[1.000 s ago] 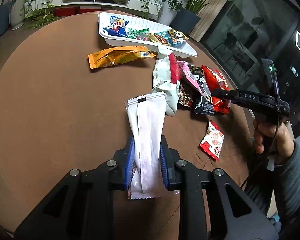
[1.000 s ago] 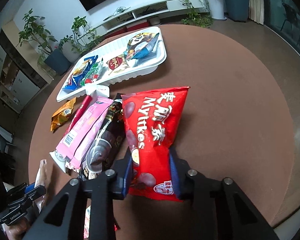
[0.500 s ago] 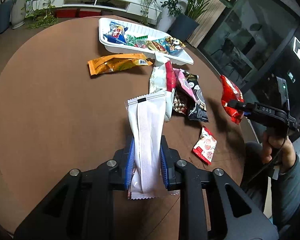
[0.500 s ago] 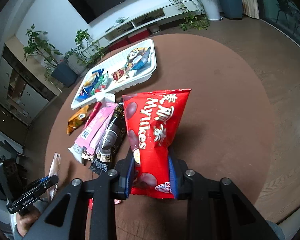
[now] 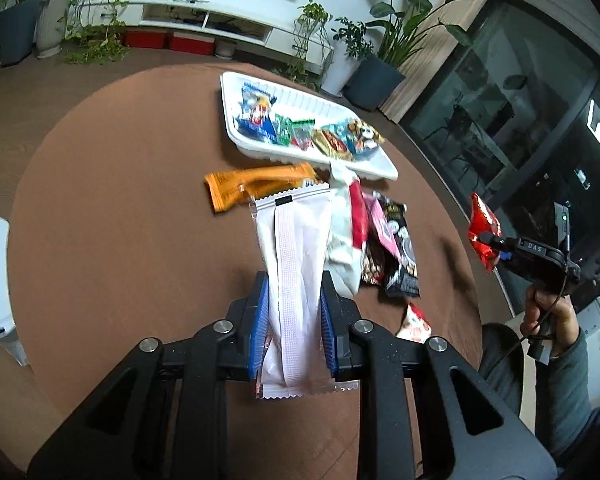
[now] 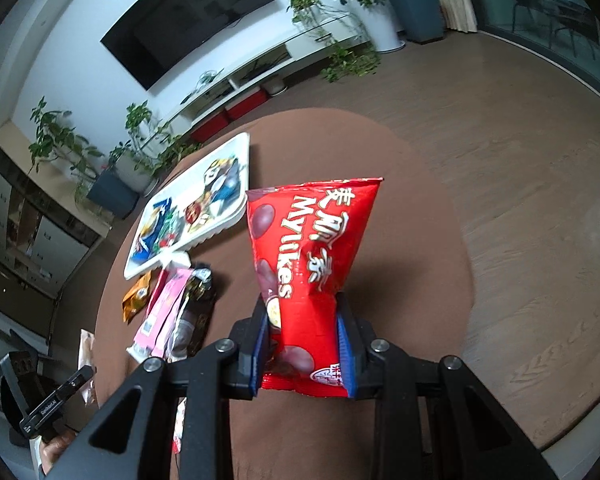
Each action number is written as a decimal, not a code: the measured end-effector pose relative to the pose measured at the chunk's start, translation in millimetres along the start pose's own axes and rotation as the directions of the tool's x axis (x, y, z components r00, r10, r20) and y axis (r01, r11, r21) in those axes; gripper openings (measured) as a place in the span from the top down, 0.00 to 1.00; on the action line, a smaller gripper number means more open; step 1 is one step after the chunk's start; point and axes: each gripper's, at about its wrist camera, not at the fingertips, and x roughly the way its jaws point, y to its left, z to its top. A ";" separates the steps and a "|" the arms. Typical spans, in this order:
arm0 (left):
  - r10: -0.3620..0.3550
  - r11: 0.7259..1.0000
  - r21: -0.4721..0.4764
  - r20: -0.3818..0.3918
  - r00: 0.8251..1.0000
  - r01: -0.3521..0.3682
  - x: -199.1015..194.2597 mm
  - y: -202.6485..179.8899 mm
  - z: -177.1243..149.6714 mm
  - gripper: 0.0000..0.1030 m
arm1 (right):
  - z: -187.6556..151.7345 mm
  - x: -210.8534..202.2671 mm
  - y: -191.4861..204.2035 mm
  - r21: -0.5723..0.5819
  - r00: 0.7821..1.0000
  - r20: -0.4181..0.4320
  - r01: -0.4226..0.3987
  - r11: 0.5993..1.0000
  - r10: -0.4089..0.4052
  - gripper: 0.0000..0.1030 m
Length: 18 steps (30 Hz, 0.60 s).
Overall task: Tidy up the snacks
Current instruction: 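Lift the white wrapper in the left gripper while the right carries the Mylikes bag to the tray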
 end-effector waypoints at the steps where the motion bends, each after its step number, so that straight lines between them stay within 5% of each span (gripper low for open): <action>1: 0.007 1.000 0.010 0.009 1.000 -0.007 -2.0 -0.3 7.6 0.79 | 3.9 -0.8 -0.4 0.000 1.000 0.003 0.000 1.000 0.000 0.69; 8: 0.032 0.996 0.078 0.083 0.996 -0.038 -16.6 -10.0 71.8 0.79 | 47.1 -8.9 23.7 -0.057 0.998 0.060 -0.022 0.998 0.026 0.69; 18: 0.046 0.981 0.180 0.107 0.993 -0.065 13.5 -35.8 193.0 0.79 | 127.4 11.4 139.3 -0.274 0.983 0.102 -0.121 0.954 0.154 0.69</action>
